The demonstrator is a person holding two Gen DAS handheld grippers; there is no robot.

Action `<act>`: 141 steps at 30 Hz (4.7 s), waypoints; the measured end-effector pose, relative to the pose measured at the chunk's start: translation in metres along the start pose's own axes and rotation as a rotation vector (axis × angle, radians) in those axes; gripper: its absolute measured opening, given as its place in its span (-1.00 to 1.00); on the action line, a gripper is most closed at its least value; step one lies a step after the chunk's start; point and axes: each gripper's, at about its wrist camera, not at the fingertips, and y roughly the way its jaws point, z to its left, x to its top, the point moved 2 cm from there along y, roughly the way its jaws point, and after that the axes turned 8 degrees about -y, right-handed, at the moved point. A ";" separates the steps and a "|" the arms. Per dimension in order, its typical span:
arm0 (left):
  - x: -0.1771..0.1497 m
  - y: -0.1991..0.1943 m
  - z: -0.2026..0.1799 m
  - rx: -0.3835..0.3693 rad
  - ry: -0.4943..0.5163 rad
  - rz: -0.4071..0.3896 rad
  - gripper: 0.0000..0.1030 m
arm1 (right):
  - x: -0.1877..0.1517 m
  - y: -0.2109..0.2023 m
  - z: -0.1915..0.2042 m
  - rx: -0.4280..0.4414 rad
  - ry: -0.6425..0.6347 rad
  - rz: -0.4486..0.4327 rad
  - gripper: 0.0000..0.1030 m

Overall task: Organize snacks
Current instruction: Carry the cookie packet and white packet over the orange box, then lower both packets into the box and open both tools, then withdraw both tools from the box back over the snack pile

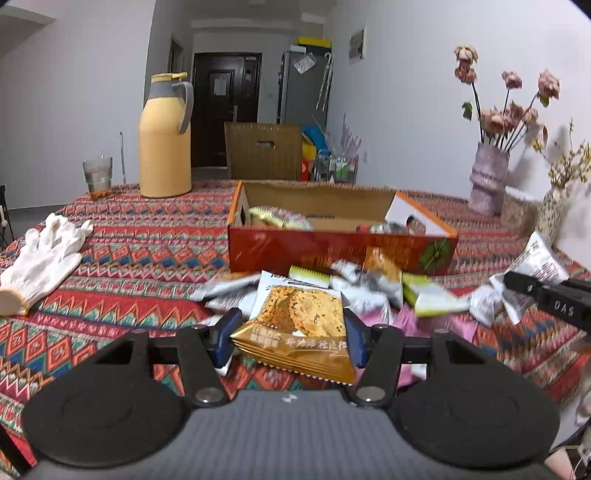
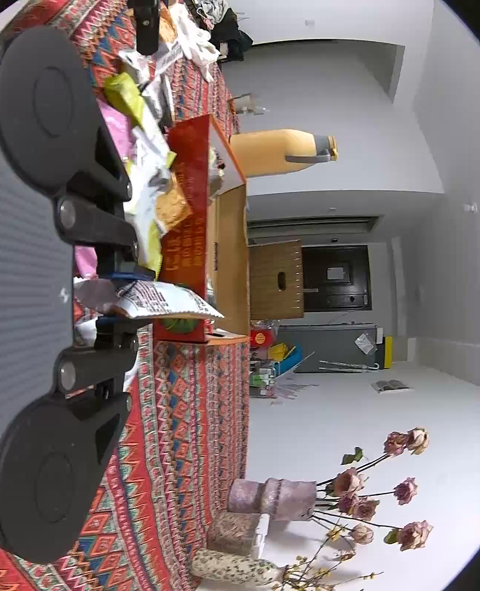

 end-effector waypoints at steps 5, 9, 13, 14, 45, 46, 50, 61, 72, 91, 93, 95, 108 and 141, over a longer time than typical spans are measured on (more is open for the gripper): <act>0.020 0.008 -0.008 -0.008 -0.014 -0.038 0.13 | 0.015 0.012 0.000 0.005 0.000 -0.027 -0.68; 0.037 0.018 -0.016 -0.014 -0.029 -0.061 0.13 | 0.030 0.027 0.000 0.013 0.001 -0.046 -0.68; 0.053 0.030 -0.026 -0.015 -0.030 -0.077 0.13 | 0.044 0.043 0.001 0.030 0.001 -0.065 -0.68; 0.057 0.033 -0.028 -0.013 -0.027 -0.082 0.13 | 0.047 0.047 0.001 0.032 -0.002 -0.068 -0.68; 0.122 0.190 -0.018 0.108 -0.111 -0.030 0.13 | 0.086 0.196 0.009 0.082 0.040 0.023 -0.68; 0.121 0.192 -0.017 0.109 -0.110 -0.025 0.13 | 0.084 0.198 0.011 0.084 0.037 0.038 -0.68; 0.118 0.192 -0.016 0.103 -0.106 -0.019 0.14 | 0.080 0.202 0.013 0.093 0.027 0.069 -0.68; 0.115 0.182 -0.019 0.115 -0.108 -0.071 0.98 | 0.080 0.191 0.007 0.067 0.059 0.047 0.27; 0.115 0.175 -0.020 0.114 -0.124 -0.074 1.00 | 0.082 0.178 0.002 0.053 0.085 0.004 1.00; 0.113 0.175 -0.018 0.107 -0.136 -0.066 1.00 | 0.081 0.177 0.003 0.054 0.098 -0.007 1.00; 0.112 0.176 -0.018 0.109 -0.141 -0.062 1.00 | 0.081 0.178 0.003 0.054 0.100 -0.005 1.00; 0.112 0.175 -0.018 0.108 -0.145 -0.061 1.00 | 0.081 0.178 0.003 0.055 0.101 -0.005 1.00; 0.112 0.171 -0.023 0.089 -0.123 -0.069 1.00 | 0.080 0.178 0.003 0.055 0.101 -0.005 1.00; 0.112 0.171 -0.025 0.010 -0.131 -0.031 1.00 | 0.080 0.175 0.005 0.058 0.097 -0.011 1.00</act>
